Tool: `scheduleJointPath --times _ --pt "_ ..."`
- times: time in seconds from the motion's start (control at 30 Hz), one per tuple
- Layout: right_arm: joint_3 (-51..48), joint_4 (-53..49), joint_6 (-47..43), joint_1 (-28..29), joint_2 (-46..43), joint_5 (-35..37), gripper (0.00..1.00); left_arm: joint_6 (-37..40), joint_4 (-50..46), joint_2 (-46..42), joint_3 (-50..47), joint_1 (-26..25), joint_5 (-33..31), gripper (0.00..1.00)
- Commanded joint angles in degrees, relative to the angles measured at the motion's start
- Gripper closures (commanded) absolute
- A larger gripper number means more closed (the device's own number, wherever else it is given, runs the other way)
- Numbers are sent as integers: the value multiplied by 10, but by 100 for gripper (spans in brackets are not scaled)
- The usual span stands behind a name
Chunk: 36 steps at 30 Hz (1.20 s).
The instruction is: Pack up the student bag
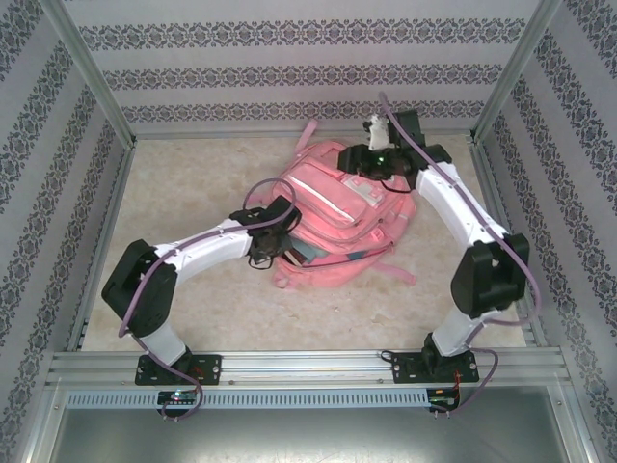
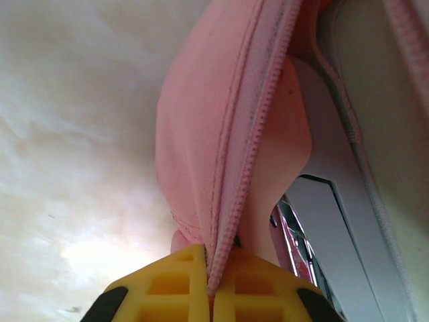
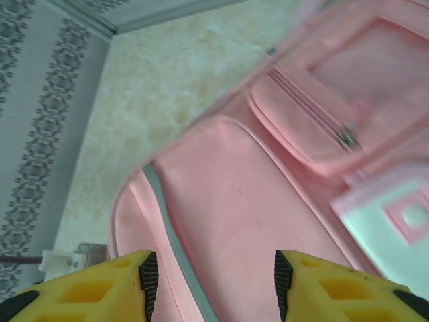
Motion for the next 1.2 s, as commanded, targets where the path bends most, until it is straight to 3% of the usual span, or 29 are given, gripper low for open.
scheduleJointPath --times 0.0,0.23,0.33,0.5,0.53,0.6,0.67,0.8,0.9,1.03,1.17 --pt "-66 8 17 -14 -81 47 49 -60 79 29 41 -40 9 100" --pt "-224 14 47 -23 -200 67 49 -34 50 100 140 -119 11 99" --pt "-272 20 63 -22 -230 71 50 -28 10 88 134 -122 2 76" --pt "-334 51 104 -18 -261 74 50 -22 -22 13 61 -122 -17 60" --pt "-342 57 111 -13 -263 77 50 -18 -30 -8 46 -122 -20 48" --pt "-351 64 120 -2 -263 84 50 -16 -63 -44 29 -121 -43 37" --pt "-355 68 128 13 -261 92 50 2 -89 -84 16 -119 -68 36" --pt "-365 83 152 58 -254 119 50 93 -126 -137 23 -74 -83 35" --pt "-370 88 164 92 -245 145 50 176 -94 -139 41 -3 -23 33" --pt "-378 91 172 112 -234 158 51 256 -64 -69 117 75 65 32" --pt "-404 73 174 111 -246 209 52 313 -60 39 233 103 103 32"
